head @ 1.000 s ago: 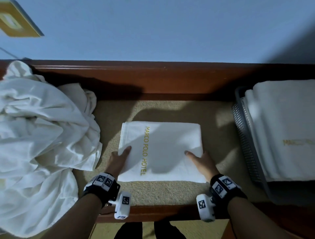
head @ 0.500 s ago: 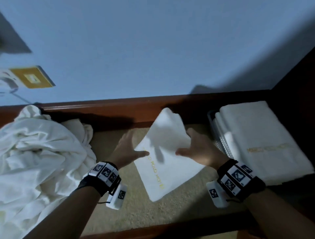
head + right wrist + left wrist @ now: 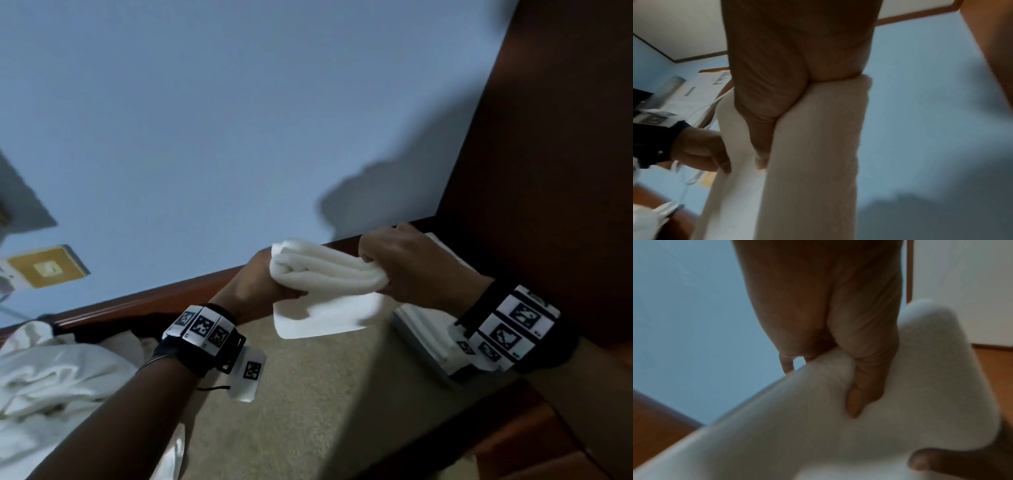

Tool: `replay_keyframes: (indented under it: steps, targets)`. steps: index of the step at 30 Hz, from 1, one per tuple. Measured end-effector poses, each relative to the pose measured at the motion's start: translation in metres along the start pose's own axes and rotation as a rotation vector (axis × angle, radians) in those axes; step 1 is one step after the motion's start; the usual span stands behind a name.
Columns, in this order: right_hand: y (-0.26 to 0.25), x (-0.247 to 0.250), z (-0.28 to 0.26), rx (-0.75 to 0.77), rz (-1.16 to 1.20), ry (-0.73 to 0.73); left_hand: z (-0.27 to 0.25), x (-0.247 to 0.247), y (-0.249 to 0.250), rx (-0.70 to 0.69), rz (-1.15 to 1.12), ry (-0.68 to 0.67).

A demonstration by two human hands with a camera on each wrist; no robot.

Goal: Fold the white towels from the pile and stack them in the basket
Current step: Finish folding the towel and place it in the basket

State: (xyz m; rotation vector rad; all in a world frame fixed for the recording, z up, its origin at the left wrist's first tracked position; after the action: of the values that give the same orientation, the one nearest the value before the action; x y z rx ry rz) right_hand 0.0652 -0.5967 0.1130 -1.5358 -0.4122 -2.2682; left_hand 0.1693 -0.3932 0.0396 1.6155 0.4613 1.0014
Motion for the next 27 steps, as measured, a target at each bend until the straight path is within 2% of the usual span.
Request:
replay_keyframes:
  steps: [3,5,8,10,12,15,18,22,25,27]
  targets:
    - [0.017,0.035,-0.02,-0.151,-0.03,0.144,-0.001,-0.012,0.048,-0.185,-0.152,-0.06]
    - [0.03,0.052,-0.042,-0.322,0.027,0.276,0.001,-0.014,0.077,-0.294,-0.157,-0.043]
    - [0.046,0.056,-0.092,-0.664,0.397,0.505,-0.001,-0.019,0.116,-0.405,-0.092,-0.037]
    - [0.051,0.038,-0.124,-0.791,0.706,0.592,0.002,-0.026,0.13,-0.439,-0.101,-0.066]
    - [0.053,0.012,-0.147,-0.842,0.87,0.558,0.005,-0.037,0.141,-0.451,-0.134,-0.094]
    - [0.051,-0.028,-0.17,-0.926,0.975,0.397,0.019,-0.061,0.159,-0.451,-0.208,-0.123]
    - [0.066,-0.048,-0.189,-0.989,1.057,0.355,0.046,-0.087,0.165,-0.431,-0.302,-0.142]
    - [0.128,-0.057,-0.226,-1.079,1.101,0.423,0.099,-0.128,0.146,-0.319,-0.43,-0.1]
    - [0.185,-0.067,-0.243,-1.122,1.119,0.399,0.154,-0.161,0.109,-0.231,-0.468,-0.057]
    - [0.225,-0.074,-0.247,-1.149,1.131,0.375,0.195,-0.183,0.079,-0.118,-0.498,0.003]
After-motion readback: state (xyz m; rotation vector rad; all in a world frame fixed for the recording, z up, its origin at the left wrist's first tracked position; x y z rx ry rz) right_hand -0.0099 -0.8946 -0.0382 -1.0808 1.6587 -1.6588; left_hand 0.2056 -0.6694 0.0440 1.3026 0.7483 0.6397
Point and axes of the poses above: each hand's wrist, its own z-axis towards the middle knuckle, its own x-axis out of the back of the hand, y = z × x, the point moved 5 cm from there along z, towards the middle knuckle, and after that the axes turned 1 degree about -y, right-handed, at the moved point
